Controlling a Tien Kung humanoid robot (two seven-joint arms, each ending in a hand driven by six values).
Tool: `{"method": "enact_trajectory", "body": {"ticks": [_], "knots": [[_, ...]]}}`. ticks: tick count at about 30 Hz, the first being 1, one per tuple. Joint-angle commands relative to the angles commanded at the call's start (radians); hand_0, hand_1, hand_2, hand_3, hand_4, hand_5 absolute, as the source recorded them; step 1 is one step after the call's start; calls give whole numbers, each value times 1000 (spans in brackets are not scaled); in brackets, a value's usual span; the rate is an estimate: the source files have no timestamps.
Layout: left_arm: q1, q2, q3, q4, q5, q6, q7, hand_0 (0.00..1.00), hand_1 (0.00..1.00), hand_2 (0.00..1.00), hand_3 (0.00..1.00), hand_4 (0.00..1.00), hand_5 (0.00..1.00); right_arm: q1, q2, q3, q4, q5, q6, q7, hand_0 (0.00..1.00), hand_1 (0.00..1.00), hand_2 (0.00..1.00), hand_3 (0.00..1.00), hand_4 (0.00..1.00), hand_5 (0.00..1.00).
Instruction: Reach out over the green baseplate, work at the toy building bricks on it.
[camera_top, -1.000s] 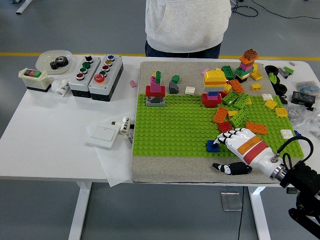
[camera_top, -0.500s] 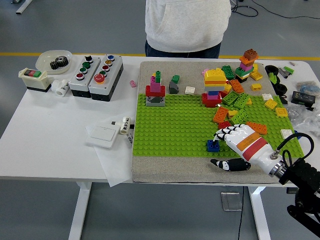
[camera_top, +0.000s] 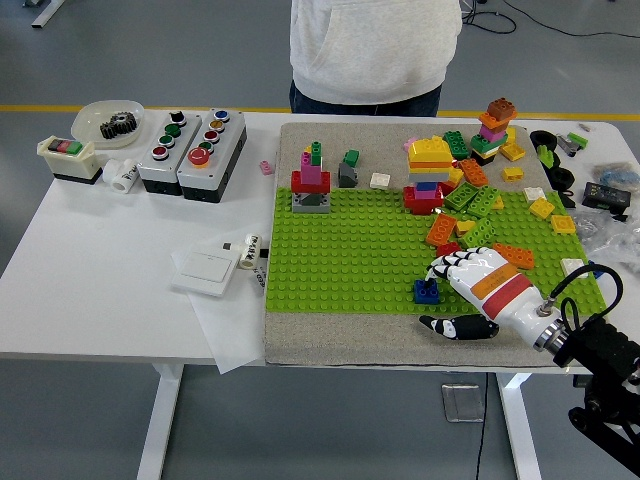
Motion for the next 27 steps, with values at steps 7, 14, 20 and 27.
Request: {"method": "enact_trajectory", "body": {"ticks": [7, 14, 20, 27], "knots": [[0, 1, -2, 0, 5, -2, 1, 686, 647, 712, 617, 666, 687, 1, 5, -5, -10, -1, 3, -2, 507, 617, 686, 581, 814, 561], [-3, 2, -1, 0, 3, -3, 1, 685, 647, 714, 618, 666, 687, 2, 7, -8, -19, -3, 5, -3, 505, 617, 686, 581, 813, 561], [-4, 1, 0, -1, 2, -4, 1, 685, 646, 713, 618, 667, 687, 0, 7, -12, -19, -5, 7, -5, 504, 615, 686, 582, 814, 559], [-4, 1, -2, 0, 3, -4, 2, 686, 646, 712, 618, 669, 688, -3, 7, -19, -18, -7, 11, -7, 500, 616, 686, 581, 814, 558]]}}
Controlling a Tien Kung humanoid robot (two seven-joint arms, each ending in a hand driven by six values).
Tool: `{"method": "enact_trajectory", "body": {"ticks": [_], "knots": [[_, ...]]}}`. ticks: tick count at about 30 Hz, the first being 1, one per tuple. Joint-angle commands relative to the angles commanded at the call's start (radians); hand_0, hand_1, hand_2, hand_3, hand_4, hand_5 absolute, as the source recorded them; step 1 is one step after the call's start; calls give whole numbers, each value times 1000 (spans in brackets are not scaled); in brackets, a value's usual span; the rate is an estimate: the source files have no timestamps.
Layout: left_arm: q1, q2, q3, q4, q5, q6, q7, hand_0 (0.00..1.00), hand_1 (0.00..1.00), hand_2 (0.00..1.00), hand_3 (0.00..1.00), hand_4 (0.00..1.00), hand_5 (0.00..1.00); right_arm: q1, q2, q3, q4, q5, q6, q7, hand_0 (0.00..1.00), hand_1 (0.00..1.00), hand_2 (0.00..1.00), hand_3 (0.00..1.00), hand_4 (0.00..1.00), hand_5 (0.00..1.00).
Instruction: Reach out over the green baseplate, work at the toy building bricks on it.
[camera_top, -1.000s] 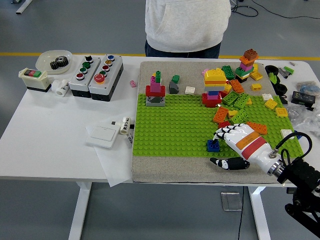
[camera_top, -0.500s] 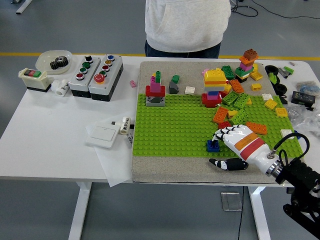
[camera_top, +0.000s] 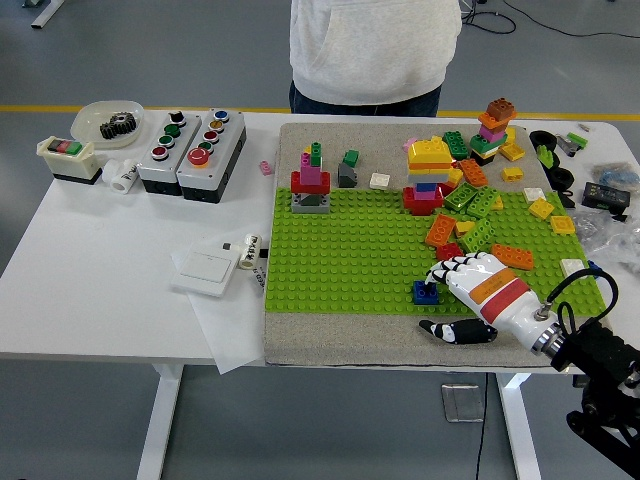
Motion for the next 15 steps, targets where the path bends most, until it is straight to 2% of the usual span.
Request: {"method": "enact_trajectory", "body": {"ticks": [15], "knots": [[-1, 1, 3, 0, -4, -3, -1, 686, 646, 711, 618, 670, 688, 3, 0, 10, 9, 4, -12, 0, 501, 616, 686, 582, 814, 556]]}}
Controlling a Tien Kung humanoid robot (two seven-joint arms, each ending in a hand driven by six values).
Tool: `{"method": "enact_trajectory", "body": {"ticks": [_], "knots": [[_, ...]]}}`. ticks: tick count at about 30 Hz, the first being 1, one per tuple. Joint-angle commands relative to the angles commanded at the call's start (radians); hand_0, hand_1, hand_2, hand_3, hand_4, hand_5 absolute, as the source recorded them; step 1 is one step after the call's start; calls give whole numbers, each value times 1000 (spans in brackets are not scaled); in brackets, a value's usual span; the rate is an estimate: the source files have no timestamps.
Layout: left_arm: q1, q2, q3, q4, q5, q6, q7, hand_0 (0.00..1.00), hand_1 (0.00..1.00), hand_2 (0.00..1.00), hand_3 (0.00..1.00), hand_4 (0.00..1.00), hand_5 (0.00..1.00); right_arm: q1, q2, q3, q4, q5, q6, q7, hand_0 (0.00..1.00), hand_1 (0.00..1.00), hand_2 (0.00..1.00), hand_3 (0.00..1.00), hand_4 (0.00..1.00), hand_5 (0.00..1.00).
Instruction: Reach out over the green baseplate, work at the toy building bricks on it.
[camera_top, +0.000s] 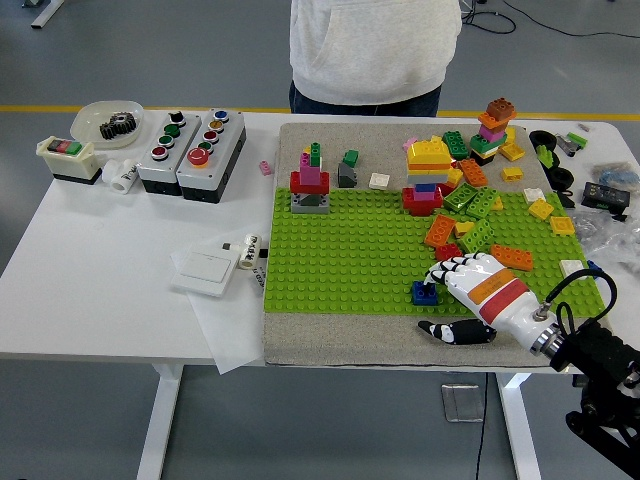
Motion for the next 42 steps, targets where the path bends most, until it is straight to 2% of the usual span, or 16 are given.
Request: {"method": "enact_trajectory", "body": {"ticks": [16, 17, 18, 23, 24, 35, 36, 41, 42], "knots": [[1, -1, -3, 0, 2, -3, 1, 686, 644, 709, 619, 670, 689, 17, -6, 45, 1, 75, -32, 3, 528, 622, 691, 592, 813, 556], [0, -1, -2, 0, 2, -3, 0, 686, 644, 709, 619, 670, 689, 27, -8, 50, -8, 72, -30, 0, 528, 622, 691, 592, 813, 556], [0, -1, -2, 0, 2, -4, 0, 686, 643, 709, 618, 670, 689, 32, -9, 52, -12, 71, -29, -2, 552, 634, 708, 640, 812, 532], [-2, 1, -7, 0, 11, -8, 1, 686, 643, 709, 618, 670, 689, 109, -9, 48, -88, -17, 9, -56, 552, 634, 708, 640, 812, 532], [-2, 1, -6, -1, 10, -9, 1, 686, 641, 708, 617, 671, 690, 123, -5, 47, -103, -30, 13, -64, 543, 642, 724, 708, 819, 466], [-2, 1, -3, -1, 5, -11, 1, 686, 641, 709, 618, 670, 687, 206, 6, -14, -182, -82, 54, -67, 524, 629, 722, 722, 820, 427], [-3, 1, -3, -1, 5, -11, 1, 686, 642, 709, 618, 670, 687, 212, 6, -26, -188, -82, 56, -64, 509, 626, 716, 694, 814, 445], [-4, 2, -6, -2, 13, -15, 4, 686, 642, 709, 618, 670, 687, 232, 6, -66, -209, -82, 59, -54, 509, 626, 716, 694, 814, 445], [-4, 2, -6, -2, 14, -15, 4, 686, 639, 708, 617, 671, 685, 235, 6, -71, -212, -82, 59, -53, 502, 623, 712, 674, 801, 476]]}}
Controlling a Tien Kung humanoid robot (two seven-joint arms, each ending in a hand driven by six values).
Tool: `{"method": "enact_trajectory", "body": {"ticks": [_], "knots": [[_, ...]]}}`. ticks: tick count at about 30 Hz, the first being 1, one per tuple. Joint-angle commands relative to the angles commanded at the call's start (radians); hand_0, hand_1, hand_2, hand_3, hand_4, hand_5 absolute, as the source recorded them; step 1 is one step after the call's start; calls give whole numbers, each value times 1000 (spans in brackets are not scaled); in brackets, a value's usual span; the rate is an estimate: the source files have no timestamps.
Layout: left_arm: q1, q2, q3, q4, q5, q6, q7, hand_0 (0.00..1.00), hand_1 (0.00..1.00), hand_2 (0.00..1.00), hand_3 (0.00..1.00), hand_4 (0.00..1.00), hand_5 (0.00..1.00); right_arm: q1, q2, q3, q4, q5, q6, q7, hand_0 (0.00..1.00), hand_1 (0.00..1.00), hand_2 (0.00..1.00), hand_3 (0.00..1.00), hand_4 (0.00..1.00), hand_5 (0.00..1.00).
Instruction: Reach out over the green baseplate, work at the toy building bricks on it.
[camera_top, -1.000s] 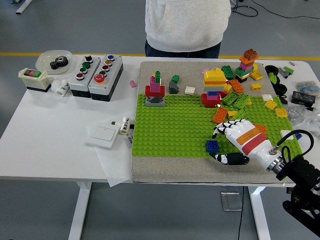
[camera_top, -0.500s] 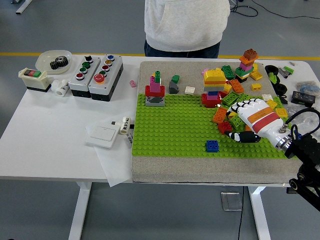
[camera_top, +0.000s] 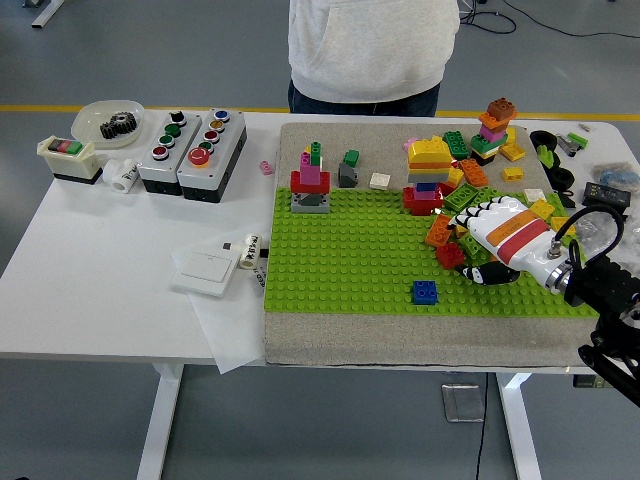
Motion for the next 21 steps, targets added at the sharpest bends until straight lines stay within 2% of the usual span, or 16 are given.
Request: {"method": "enact_trajectory", "body": {"ticks": [11, 12, 21], "knots": [[0, 1, -5, -1, 10, -3, 4, 687, 638, 709, 618, 671, 682, 29, 1, -42, -19, 2, 13, 6, 504, 622, 710, 646, 801, 492], [0, 1, -5, -1, 11, -4, 4, 687, 637, 709, 618, 670, 679, 30, 1, -43, -19, 3, 13, 6, 505, 622, 708, 633, 804, 465], [-5, 2, -8, -2, 19, -7, 5, 687, 637, 709, 618, 671, 678, 49, 19, -54, -50, 13, 21, 13, 498, 619, 701, 602, 783, 457]]}}
